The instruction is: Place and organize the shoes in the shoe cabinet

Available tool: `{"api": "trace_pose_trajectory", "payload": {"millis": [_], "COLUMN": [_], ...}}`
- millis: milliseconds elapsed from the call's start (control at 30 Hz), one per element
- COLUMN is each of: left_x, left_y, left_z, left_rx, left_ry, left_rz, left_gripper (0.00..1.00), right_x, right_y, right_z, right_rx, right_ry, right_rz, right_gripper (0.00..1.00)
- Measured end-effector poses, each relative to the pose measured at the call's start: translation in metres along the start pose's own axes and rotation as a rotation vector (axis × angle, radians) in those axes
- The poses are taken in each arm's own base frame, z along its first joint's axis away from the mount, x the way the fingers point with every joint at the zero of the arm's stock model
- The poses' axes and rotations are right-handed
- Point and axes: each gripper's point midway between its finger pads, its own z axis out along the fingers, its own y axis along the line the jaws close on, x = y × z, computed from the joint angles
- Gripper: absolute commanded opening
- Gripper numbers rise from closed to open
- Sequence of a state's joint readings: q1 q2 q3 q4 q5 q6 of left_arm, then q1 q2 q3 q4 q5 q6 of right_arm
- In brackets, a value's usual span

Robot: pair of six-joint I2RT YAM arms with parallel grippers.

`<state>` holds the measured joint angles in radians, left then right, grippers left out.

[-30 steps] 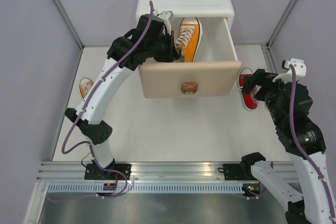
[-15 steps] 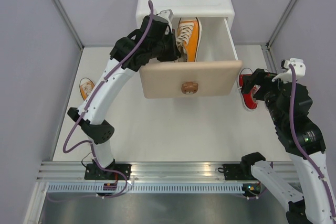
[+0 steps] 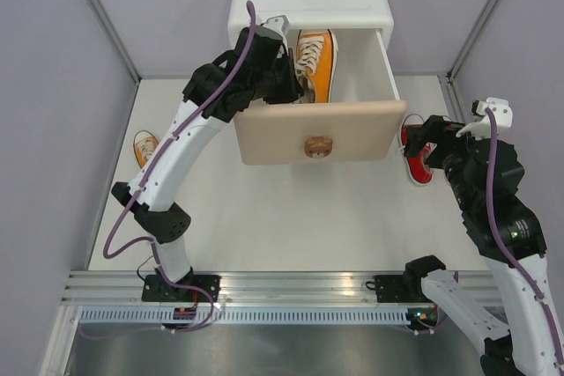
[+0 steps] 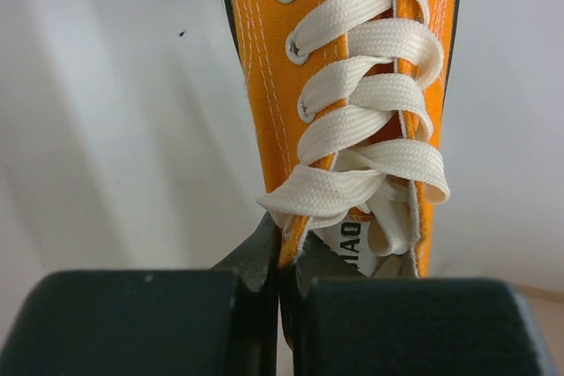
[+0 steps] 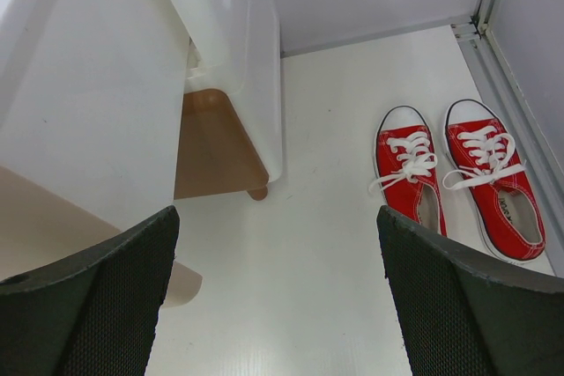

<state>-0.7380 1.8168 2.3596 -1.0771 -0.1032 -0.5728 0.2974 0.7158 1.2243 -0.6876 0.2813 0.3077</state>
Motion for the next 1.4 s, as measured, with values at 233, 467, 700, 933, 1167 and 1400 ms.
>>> {"api": "trace_pose_trajectory", "payload": {"millis": [233, 467, 700, 933, 1167, 1400], "left_x": [0.007, 0.006, 0.006, 0.012, 0.011, -0.001], "left_y": [-0.011, -0.019, -0.023, -0.024, -0.024, -0.032], "left_z": [-0.001, -0.005, 0.003, 0.010, 0.011, 0.010], "left_rx": [0.014, 0.015, -0.001, -0.015, -0.021, 0.008], "left_ry": [0.008, -0.010, -0.021, -0.014, -0.021, -0.064], "left_rz": [0.006, 0.016, 0.019, 0.019, 0.012, -0.007], "left_gripper": [0.02, 0.02, 0.02, 0.02, 0.20, 0.36], "right_x": [-0.001, -0.002, 0.000, 0.000, 0.000, 0.000], "right_y": [0.000, 0.001, 0.001, 0.002, 0.003, 0.003], "right_z": [-0.002, -0.004, -0.004, -0.004, -0.004, -0.004], "right_rx": [-0.003, -0.009, -0.012, -0.016, -0.020, -0.019], "right_ry": [-0.007, -0.011, -0.009, -0.007, -0.006, -0.006], "right_rz": [0.005, 0.005, 0.004, 0.002, 0.002, 0.002], "right_gripper": [0.97, 0.96, 0.97, 0.97, 0.97, 0.97]}}
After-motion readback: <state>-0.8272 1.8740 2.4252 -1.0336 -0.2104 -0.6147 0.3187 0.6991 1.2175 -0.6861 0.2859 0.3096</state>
